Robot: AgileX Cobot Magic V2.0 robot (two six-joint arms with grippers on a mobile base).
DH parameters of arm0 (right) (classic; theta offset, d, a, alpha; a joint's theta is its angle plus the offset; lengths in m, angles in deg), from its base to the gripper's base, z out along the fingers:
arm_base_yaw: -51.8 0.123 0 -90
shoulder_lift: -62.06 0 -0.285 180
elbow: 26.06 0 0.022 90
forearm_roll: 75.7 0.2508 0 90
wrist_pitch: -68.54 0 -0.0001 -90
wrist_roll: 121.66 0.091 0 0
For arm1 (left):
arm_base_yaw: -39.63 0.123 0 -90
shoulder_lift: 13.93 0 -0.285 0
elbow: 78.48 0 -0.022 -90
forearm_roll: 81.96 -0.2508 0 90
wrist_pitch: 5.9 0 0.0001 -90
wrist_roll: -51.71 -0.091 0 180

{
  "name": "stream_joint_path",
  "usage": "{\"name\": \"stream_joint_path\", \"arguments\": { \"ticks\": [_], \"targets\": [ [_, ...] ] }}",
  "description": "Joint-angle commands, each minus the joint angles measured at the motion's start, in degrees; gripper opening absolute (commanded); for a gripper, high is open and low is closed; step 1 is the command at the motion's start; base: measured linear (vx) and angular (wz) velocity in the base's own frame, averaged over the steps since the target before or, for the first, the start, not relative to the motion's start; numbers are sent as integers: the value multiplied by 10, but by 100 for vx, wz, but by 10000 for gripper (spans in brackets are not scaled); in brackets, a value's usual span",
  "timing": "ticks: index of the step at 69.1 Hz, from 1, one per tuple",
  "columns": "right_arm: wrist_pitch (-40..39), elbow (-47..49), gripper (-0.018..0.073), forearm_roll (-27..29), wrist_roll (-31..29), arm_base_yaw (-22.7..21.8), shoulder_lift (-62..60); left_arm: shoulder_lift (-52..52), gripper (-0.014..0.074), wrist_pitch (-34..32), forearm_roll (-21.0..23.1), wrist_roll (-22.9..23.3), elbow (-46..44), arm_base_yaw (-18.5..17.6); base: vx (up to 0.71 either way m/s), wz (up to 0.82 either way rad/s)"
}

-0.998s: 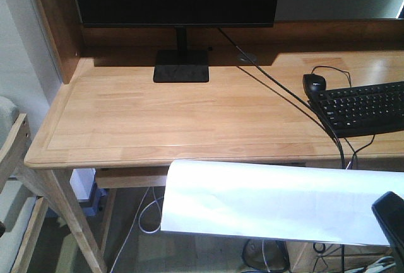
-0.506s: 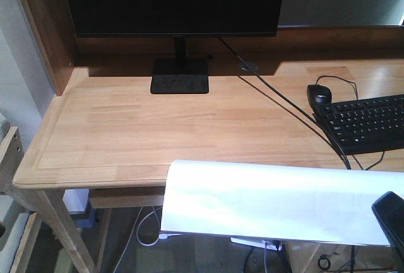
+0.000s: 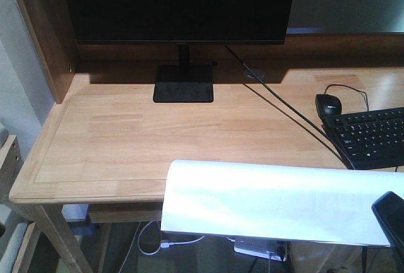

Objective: Grab stapler and paper to desk for stapling
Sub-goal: 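Approach the desk edge, holding the paper and stapler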

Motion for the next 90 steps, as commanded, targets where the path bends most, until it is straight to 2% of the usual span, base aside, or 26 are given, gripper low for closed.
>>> {"name": "stream_joint_path", "arguments": {
  "ticks": [1, 90],
  "targets": [
    [-40, -3, -5, 0, -6, -2, 3, 8, -6, -64, 4, 4, -15, -2, 7, 1],
    [-40, -3, -5, 0, -6, -2, 3, 8, -6, -64, 4, 4, -15, -2, 3, 0]
  ]
}}
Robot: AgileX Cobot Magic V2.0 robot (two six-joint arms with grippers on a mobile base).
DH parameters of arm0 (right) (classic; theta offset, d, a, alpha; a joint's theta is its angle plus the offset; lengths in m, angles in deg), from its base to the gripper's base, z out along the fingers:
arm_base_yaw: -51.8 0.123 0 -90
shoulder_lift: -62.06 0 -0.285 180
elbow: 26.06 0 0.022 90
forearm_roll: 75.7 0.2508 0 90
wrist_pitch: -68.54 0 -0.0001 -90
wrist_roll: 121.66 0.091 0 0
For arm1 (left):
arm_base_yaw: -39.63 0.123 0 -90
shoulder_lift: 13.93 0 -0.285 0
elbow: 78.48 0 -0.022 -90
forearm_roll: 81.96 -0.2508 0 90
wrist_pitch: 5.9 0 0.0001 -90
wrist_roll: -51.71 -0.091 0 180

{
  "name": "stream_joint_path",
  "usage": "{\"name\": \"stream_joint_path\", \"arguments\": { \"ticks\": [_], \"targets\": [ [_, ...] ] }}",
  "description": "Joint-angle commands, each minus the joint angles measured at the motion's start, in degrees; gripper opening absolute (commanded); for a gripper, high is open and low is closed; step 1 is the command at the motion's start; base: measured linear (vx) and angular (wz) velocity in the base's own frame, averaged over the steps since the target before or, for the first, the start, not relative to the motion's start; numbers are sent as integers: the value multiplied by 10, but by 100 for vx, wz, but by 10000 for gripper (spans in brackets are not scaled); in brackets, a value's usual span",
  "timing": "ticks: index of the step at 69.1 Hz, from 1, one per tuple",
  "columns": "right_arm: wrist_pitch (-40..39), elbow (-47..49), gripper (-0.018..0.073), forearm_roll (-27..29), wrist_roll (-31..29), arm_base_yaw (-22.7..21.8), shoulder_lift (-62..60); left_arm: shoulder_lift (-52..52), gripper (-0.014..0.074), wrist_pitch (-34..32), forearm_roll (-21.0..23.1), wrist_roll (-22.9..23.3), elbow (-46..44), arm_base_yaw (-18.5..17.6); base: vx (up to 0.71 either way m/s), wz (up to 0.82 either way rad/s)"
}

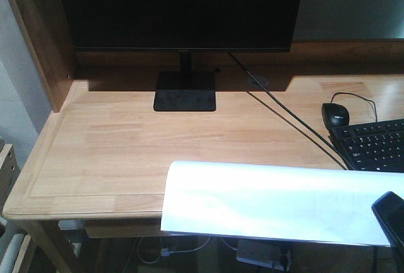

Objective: Grab stapler and paper to desk for stapling
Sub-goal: 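Approach the desk edge, holding the paper and stapler, then lower the left gripper with the black stapler onto the desk top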

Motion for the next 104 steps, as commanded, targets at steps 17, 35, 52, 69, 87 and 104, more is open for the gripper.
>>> {"name": "stream_joint_path", "arguments": {
  "ticks": [17, 35, 52, 69, 87, 104],
  "targets": [
    [-40, -3, -5, 0, -6, -2, 3, 8, -6, -66, 4, 4, -15, -2, 0, 0],
    [-40, -3, -5, 0, -6, -2, 3, 8, -6, -78, -4, 4, 2, -2, 0, 0],
    [-40, -3, -5, 0, -6, -2, 3, 8, -6, -158, 37, 5, 15, -2, 0, 0],
    [-40, -3, -5, 0, -6, -2, 3, 107, -6, -264, 4, 4, 13, -2, 0, 0],
    [-40, -3, -5, 0, -6, -2, 3, 329, -6, -344, 4, 4, -14, -2, 0, 0],
    [-40, -3, -5, 0, -6, -2, 3, 535, -6, -319, 6, -29, -144, -2, 0, 0]
  ]
}}
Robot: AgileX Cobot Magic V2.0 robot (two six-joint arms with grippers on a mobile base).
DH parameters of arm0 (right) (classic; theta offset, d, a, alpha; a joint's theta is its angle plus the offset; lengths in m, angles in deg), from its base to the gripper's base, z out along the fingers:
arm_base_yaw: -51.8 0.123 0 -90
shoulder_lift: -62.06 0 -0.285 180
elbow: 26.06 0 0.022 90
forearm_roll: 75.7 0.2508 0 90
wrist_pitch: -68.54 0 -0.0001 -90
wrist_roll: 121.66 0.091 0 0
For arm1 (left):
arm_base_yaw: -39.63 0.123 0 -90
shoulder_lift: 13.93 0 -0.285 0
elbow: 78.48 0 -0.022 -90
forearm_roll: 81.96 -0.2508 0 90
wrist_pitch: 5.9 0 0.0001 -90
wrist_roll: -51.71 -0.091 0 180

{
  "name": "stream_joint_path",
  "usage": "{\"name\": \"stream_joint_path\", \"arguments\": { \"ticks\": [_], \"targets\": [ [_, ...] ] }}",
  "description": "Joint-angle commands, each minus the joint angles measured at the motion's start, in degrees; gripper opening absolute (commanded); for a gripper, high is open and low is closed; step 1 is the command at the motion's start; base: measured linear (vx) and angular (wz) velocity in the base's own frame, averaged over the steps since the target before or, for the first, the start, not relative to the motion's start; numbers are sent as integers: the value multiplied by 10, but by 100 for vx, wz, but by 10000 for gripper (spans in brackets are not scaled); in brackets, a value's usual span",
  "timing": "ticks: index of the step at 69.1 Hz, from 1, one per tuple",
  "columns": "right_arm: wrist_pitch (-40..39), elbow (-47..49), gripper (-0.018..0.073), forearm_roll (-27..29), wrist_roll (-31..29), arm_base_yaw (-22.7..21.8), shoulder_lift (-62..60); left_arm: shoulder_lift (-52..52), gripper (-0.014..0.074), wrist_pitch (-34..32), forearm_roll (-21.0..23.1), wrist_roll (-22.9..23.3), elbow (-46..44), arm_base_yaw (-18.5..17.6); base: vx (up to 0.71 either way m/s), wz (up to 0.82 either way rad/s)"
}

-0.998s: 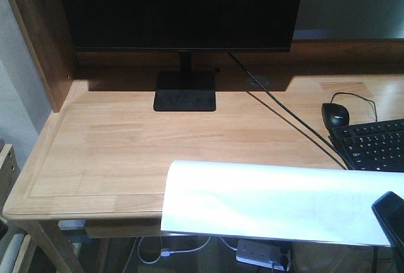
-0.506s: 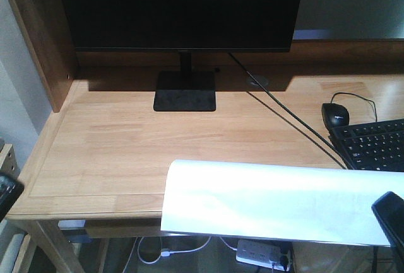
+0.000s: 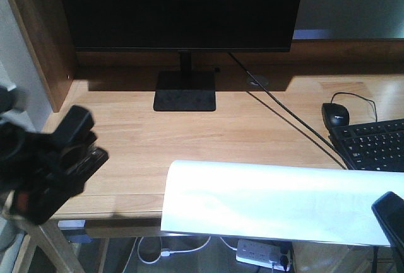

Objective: Grab stapler and paper to desk for stapling
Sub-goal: 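Lower the left gripper with the black stapler onto the desk top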

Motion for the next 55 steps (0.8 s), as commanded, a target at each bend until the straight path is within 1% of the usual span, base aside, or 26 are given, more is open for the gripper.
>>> {"name": "stream_joint_path", "arguments": {
  "ticks": [1, 6, 11, 18, 20, 31, 37, 39, 40, 42, 43, 44, 47, 48, 49, 55],
  "targets": [
    [-40, -3, -5, 0, -6, -2, 3, 58, -6, -53, 4, -25, -71, -2, 0, 0],
    [-40, -3, -5, 0, -6, -2, 3, 103, -6, -53, 19, -54, -102, -2, 0, 0],
    [-40, -3, -5, 0, -6, -2, 3, 143, -6, -53, 49, -101, -134, -2, 0, 0],
    [-40, -3, -5, 0, -6, -2, 3, 186, -6, -52, 98, -170, -174, -2, 0, 0],
    [-40, -3, -5, 0, -6, -2, 3, 199, -6, -51, 113, -196, -184, -2, 0, 0],
    [-40, -3, -5, 0, -6, -2, 3, 269, -6, -51, 196, -291, -238, -2, 0, 0],
    [-40, -3, -5, 0, -6, -2, 3, 303, -6, -52, 255, -359, -262, 1, 0, 0],
    [-40, -3, -5, 0, -6, -2, 3, 317, -6, -49, 286, -392, -273, 5, 0, 0],
    [-40, -3, -5, 0, -6, -2, 3, 323, -6, -47, 292, -398, -275, 6, 0, 0],
    [-40, -3, -5, 0, -6, -2, 3, 335, -6, -37, 321, -424, -287, 13, 0, 0],
    [-40, -3, -5, 0, -6, -2, 3, 341, -6, -30, 342, -444, -292, 17, 0, 0],
    [-40, -3, -5, 0, -6, -2, 3, 347, -6, -27, 350, -451, -294, 19, 0, 0],
    [-40, -3, -5, 0, -6, -2, 3, 365, -6, 6, 392, -497, -313, 33, 0, 0],
    [-40, -3, -5, 0, -6, -2, 3, 371, -6, 17, 412, -522, -318, 37, 0, 0],
    [-40, -3, -5, 0, -6, -2, 3, 377, -6, 23, 419, -531, -320, 39, 0, 0],
    [-40, -3, -5, 0, -6, -2, 3, 411, -6, 99, 497, -628, -349, 70, 0, 0]
  ]
}}
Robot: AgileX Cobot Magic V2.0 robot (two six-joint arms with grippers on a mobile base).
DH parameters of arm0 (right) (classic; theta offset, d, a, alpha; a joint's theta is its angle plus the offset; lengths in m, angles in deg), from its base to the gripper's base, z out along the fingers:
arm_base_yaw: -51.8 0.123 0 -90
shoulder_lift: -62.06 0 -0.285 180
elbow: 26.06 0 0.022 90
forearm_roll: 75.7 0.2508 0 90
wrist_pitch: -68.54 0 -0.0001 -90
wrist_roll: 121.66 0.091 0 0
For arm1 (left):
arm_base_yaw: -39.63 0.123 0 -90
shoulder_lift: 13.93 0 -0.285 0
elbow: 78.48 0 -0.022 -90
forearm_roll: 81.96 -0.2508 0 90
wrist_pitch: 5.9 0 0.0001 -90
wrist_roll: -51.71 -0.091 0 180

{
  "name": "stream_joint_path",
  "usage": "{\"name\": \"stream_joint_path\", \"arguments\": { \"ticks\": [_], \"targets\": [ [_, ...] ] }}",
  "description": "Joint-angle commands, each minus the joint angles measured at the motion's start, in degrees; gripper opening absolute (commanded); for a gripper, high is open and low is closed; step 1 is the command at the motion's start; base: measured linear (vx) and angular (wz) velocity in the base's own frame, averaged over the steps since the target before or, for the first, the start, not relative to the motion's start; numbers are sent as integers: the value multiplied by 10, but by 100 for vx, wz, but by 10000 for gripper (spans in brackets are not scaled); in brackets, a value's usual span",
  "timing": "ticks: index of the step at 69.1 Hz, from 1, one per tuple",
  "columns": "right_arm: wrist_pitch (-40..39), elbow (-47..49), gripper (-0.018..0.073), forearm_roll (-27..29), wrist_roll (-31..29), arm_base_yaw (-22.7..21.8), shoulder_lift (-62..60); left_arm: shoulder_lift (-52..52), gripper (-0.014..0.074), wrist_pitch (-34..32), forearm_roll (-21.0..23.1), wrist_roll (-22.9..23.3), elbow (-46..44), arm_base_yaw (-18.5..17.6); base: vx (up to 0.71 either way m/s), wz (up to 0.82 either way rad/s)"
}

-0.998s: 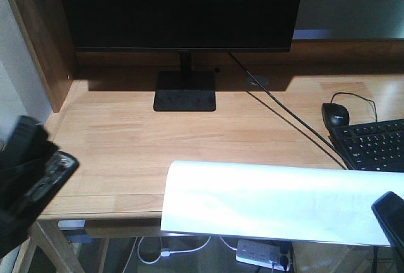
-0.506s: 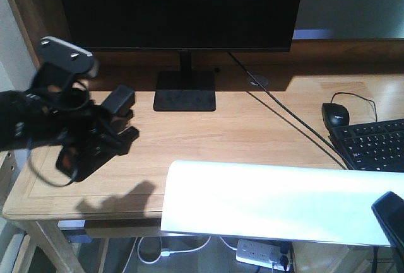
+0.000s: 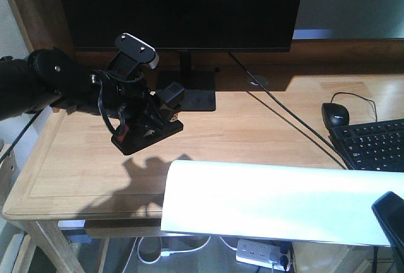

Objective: Grab stapler and paper to desk for stapling

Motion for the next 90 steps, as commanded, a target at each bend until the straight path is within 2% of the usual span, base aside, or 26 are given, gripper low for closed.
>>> {"name": "stream_joint_path", "arguments": {
  "ticks": [1, 8, 24, 35, 49, 62, 78, 90],
  "targets": [
    [-40, -3, -5, 0, -6, -2, 3, 3, -6, 48, 115, -112, -51, 31, 0, 0],
    [-40, -3, -5, 0, -6, -2, 3, 39, -6, 112, 189, -191, -79, 75, 0, 0],
    [-40, -3, -5, 0, -6, -2, 3, 103, -6, 196, 279, -331, -131, 150, 0, 0],
    [-40, -3, -5, 0, -6, -2, 3, 157, -6, 245, 322, -430, -182, 178, 0, 0],
    [-40, -3, -5, 0, -6, -2, 3, 238, -6, 349, 322, -548, -252, 182, 0, 0],
    [-40, -3, -5, 0, -6, -2, 3, 301, -6, 394, 320, -562, -314, 182, 0, 0],
    [-40, -3, -5, 0, -6, -2, 3, 348, -5, 389, 291, -569, -363, 182, 0, 0],
    [-40, -3, -5, 0, -6, -2, 3, 366, 0, 363, 271, -571, -363, 182, 0, 0]
  ]
}}
